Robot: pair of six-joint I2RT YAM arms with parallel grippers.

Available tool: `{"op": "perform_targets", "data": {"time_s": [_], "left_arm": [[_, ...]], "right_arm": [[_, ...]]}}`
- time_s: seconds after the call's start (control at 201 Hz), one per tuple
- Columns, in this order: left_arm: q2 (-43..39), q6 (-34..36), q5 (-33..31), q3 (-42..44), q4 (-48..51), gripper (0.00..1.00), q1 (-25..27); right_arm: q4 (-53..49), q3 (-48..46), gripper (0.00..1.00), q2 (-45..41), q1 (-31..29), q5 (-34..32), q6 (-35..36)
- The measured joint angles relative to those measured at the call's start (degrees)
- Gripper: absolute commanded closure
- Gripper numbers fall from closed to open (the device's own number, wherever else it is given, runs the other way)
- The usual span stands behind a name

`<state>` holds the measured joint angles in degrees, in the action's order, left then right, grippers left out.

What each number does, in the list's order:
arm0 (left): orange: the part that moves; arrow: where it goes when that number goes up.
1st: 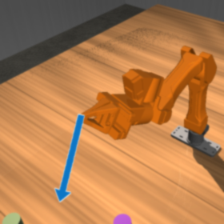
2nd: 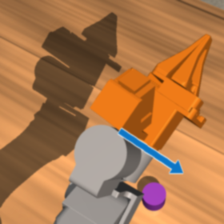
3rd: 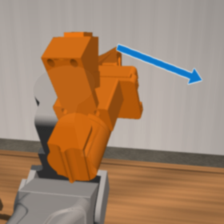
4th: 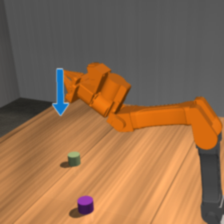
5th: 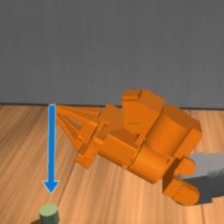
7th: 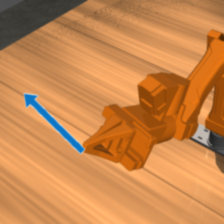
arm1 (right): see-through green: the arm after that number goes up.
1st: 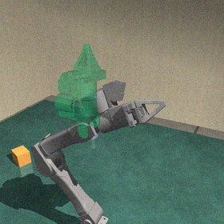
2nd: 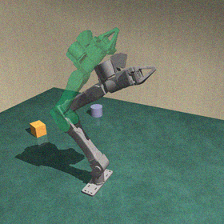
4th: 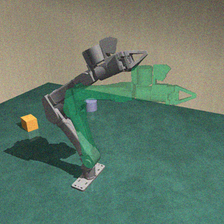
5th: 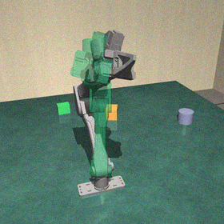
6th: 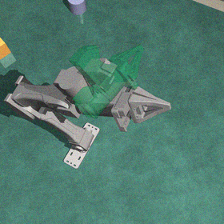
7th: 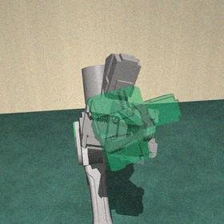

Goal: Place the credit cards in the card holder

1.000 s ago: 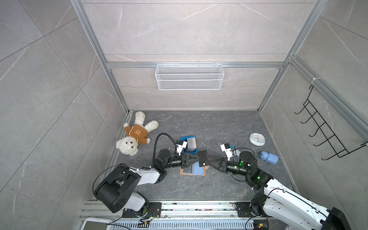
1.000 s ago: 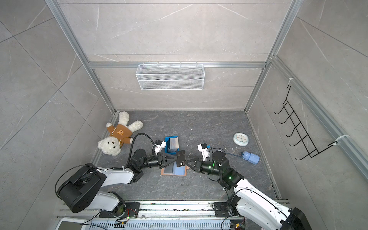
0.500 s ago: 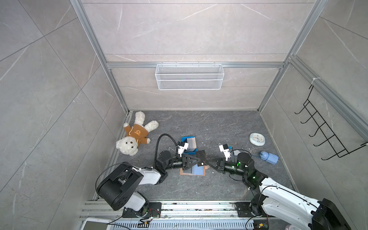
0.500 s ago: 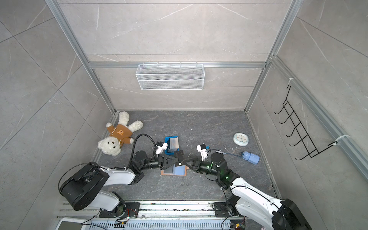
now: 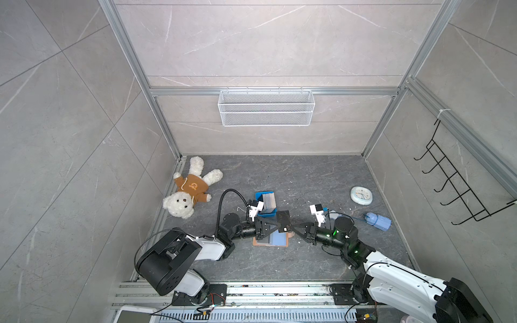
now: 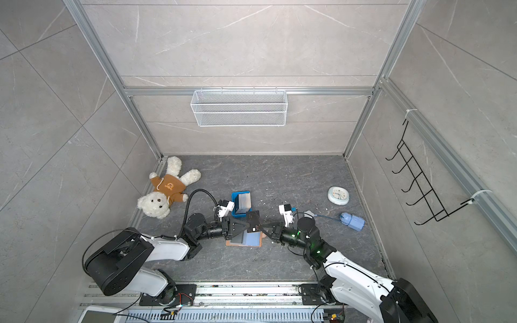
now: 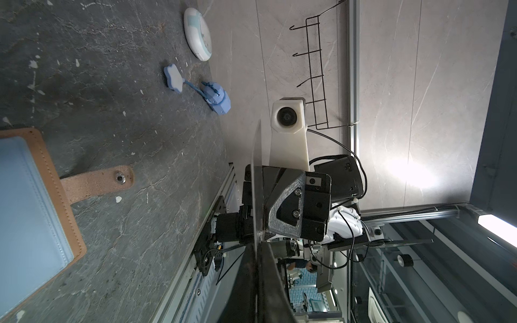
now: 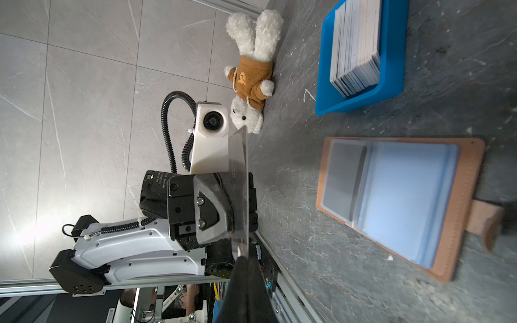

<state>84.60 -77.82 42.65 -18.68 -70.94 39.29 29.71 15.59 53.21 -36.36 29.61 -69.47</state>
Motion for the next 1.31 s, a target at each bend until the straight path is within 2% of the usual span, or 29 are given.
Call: {"op": "perform_targets", "data": {"time_s": [0.075, 0.239, 0.493, 0.612, 0.752, 0.946, 1.31], "left_arm": [[-0.02, 0.11, -0.48, 0.0, 0.79, 1.0, -0.02], [-1.6, 2.14, -0.44, -0.04, 7.74, 1.0, -1.66], [-8.31, 9.9, 0.39, -2.58, 27.34, 1.0, -5.42], [-12.55, 14.47, 0.66, -4.37, 37.22, 1.0, -5.97], [-16.65, 18.29, 0.26, -4.83, 45.03, 1.0, -6.47], [-18.14, 21.29, -1.55, -4.83, 52.19, 1.0, -6.54], [-21.68, 24.57, -6.14, -4.83, 62.38, 1.0, -6.05]], "right_arm": [[0.07, -0.37, 0.71, -0.04, 0.0, -0.68, 0.09], [-4.35, -0.42, 0.63, -1.9, -1.55, -4.63, 1.25], [-22.51, 4.74, 0.61, -2.84, -10.93, -17.68, 6.97], [-29.27, 8.2, 0.62, 0.61, -14.91, -24.39, 8.26], [-34.36, 10.67, 0.65, 6.6, -17.25, -29.18, 8.46], [-36.46, 11.52, 0.67, 13.86, -17.9, -31.19, 8.37], [-36.37, 11.74, 0.73, 21.33, -17.94, -31.63, 6.25]]}}
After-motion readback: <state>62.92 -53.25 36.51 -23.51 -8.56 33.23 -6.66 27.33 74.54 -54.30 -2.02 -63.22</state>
